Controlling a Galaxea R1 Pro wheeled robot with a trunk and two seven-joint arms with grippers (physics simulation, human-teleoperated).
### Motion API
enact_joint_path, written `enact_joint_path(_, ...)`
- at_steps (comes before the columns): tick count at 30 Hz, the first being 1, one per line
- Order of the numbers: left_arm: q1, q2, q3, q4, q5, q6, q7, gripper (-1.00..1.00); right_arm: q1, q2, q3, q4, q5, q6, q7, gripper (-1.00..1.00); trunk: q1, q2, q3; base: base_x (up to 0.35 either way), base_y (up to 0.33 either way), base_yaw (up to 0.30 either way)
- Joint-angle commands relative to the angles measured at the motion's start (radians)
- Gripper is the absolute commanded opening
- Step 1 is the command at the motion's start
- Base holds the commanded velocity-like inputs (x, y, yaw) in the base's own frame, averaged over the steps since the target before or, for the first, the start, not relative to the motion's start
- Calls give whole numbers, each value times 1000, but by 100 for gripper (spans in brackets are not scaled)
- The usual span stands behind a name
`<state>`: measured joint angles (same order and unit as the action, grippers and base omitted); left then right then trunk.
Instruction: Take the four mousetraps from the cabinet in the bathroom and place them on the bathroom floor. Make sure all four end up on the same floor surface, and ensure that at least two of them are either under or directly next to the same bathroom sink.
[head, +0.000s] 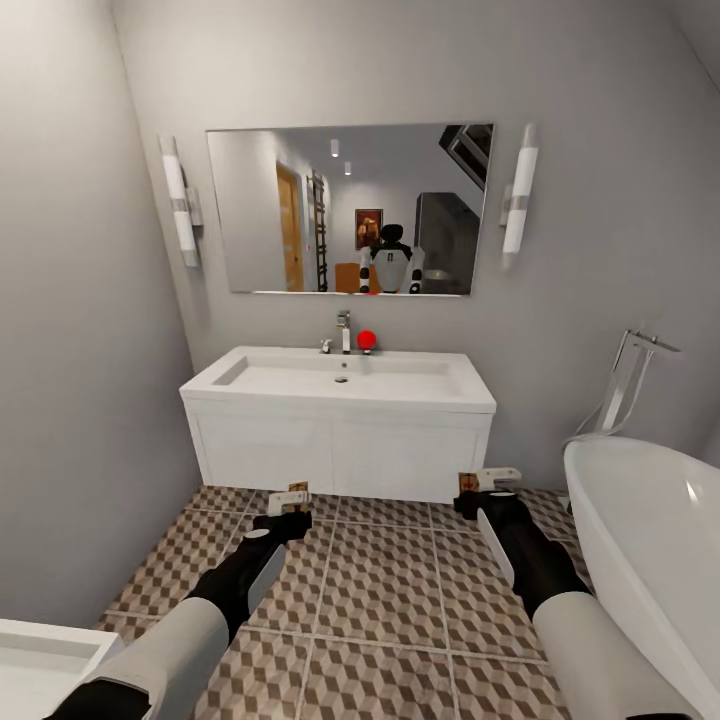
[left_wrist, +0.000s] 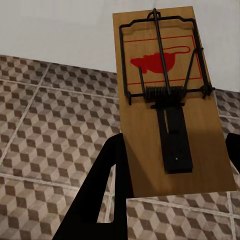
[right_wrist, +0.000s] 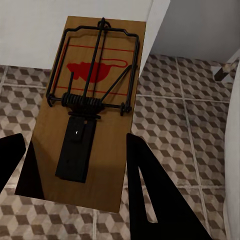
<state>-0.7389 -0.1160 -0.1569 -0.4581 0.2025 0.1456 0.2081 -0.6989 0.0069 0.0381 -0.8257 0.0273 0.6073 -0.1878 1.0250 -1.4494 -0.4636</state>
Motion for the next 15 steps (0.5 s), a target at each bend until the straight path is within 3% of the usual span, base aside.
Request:
enact_joint_path(1,0,1,-8,-2,10,6,8,-100,-1,0,2,-1,0,5,-1,-100,0,-1,-1,0,0,0)
enact_joint_path(15,0,1,-7,-2,10,14,8,-100,-1,0,2,-1,-1,5,-2,-100,50,-92,-42,0,0,0)
